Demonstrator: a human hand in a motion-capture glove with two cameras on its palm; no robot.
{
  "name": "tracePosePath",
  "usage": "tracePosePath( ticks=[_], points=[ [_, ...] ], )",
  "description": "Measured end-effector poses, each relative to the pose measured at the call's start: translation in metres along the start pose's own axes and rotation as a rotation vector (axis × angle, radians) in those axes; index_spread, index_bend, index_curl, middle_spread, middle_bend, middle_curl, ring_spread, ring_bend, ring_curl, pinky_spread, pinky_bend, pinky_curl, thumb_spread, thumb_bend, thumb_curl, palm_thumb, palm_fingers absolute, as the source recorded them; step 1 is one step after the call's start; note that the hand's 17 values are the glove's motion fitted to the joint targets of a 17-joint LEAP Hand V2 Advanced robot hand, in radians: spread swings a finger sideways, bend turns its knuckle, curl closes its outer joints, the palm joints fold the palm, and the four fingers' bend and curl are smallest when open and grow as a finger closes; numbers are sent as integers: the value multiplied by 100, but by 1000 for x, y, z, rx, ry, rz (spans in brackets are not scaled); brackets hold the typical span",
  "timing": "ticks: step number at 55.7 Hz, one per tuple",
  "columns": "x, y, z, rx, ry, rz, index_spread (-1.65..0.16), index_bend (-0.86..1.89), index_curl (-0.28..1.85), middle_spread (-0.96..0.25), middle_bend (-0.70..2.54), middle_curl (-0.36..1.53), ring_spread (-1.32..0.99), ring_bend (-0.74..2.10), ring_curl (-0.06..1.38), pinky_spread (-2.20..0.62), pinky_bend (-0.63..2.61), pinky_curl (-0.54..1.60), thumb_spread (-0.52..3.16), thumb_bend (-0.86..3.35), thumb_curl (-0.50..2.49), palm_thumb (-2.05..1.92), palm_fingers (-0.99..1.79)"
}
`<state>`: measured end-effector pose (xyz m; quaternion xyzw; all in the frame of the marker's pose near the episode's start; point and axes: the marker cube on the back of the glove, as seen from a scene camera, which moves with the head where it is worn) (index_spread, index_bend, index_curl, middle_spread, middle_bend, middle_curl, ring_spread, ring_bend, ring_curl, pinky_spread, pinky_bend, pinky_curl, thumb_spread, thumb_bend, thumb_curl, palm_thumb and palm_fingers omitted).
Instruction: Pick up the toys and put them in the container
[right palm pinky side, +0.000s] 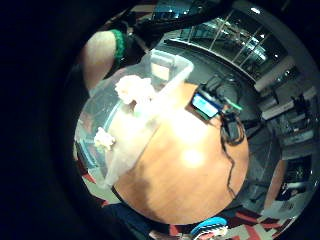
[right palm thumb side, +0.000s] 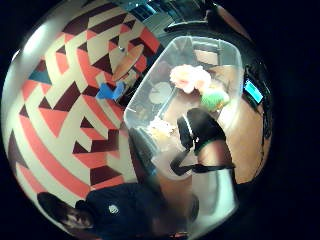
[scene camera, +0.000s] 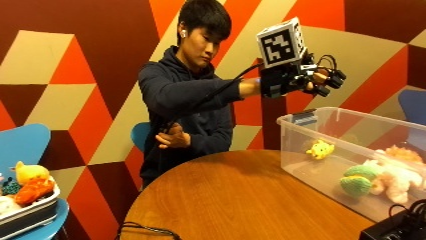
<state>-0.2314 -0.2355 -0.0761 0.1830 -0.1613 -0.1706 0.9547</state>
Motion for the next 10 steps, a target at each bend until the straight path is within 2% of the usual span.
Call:
tracePosePath(
  ticks=[10],
  points=[
    [32, 40, -22, 19, 21, -5, -31, 21, 66, -6, 20, 62, -10, 49, 34, -1, 90, 35, 138, 0, 58, 40, 5]
  ],
)
